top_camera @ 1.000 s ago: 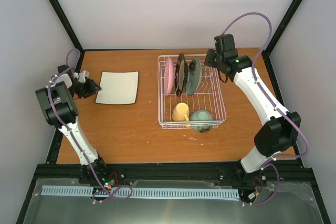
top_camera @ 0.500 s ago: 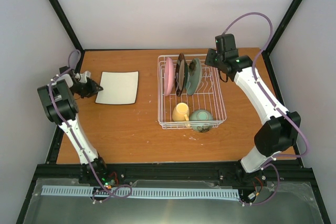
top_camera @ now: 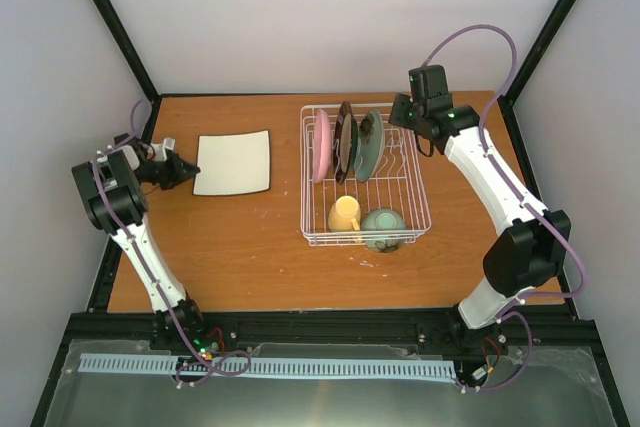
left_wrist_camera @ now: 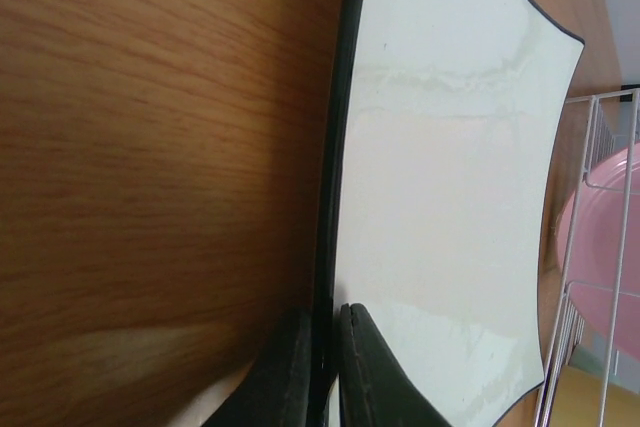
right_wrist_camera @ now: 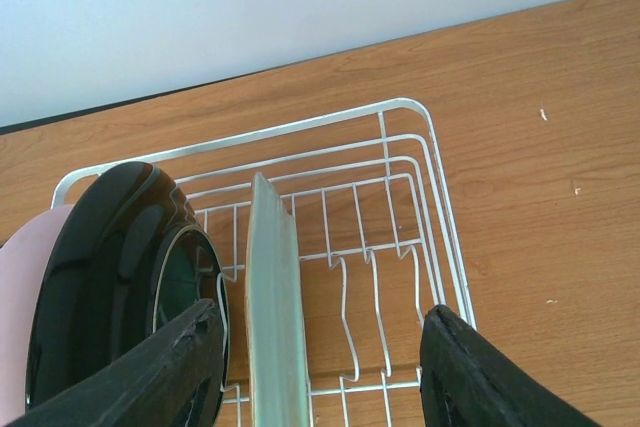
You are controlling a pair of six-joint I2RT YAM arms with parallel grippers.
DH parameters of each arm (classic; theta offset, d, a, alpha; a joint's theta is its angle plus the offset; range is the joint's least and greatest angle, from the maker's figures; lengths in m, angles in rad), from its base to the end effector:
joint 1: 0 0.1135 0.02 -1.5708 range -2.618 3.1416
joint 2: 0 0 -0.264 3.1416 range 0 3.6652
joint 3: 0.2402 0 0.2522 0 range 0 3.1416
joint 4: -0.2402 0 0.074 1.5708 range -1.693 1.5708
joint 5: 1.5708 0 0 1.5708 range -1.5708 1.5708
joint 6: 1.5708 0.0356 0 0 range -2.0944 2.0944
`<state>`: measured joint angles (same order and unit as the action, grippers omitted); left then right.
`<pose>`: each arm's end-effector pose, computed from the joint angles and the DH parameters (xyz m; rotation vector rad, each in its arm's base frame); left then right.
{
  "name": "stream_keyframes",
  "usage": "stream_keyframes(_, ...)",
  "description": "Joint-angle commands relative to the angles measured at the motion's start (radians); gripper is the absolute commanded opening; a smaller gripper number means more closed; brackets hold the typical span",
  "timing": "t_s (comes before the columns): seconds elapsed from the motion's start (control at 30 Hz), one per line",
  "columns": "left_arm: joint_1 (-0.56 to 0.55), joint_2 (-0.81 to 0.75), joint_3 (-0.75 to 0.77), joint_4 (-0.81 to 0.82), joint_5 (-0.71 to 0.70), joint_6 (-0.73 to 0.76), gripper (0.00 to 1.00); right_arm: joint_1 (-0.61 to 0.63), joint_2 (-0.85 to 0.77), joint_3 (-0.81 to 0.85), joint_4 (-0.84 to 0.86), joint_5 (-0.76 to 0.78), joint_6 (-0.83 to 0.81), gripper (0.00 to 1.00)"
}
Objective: Load the mixed dishes into the dish rack
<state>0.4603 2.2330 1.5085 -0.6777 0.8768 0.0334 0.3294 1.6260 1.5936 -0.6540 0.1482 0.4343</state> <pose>0.3900 0.1628 0.1089 -0.4420 2.5167 -1.1080 0.3479 0.1134 0.3599 0.1977 2.2509 0.2428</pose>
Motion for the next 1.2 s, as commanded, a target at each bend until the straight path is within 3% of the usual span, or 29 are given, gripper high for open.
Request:
stream_keyframes(0.0,-0.005,0.018,0.020,-0.009,-0.028,0.017,0.01,-0.006,0.019,-0.009,0.014,-0.008,0.007,0.54)
stream_keyframes(0.6,-0.005,-0.045,0.136,-0.008,0.194,-0.032,0.01,-0.006,0.026,-0.004,0.037,-0.048,0.004,0.52)
stream_keyframes(1.17,-0.003,-0.005,0.081,-0.017,0.210,0.011,0.01,-0.006,0.029,-0.010,0.039,-0.059,0.007,0.52)
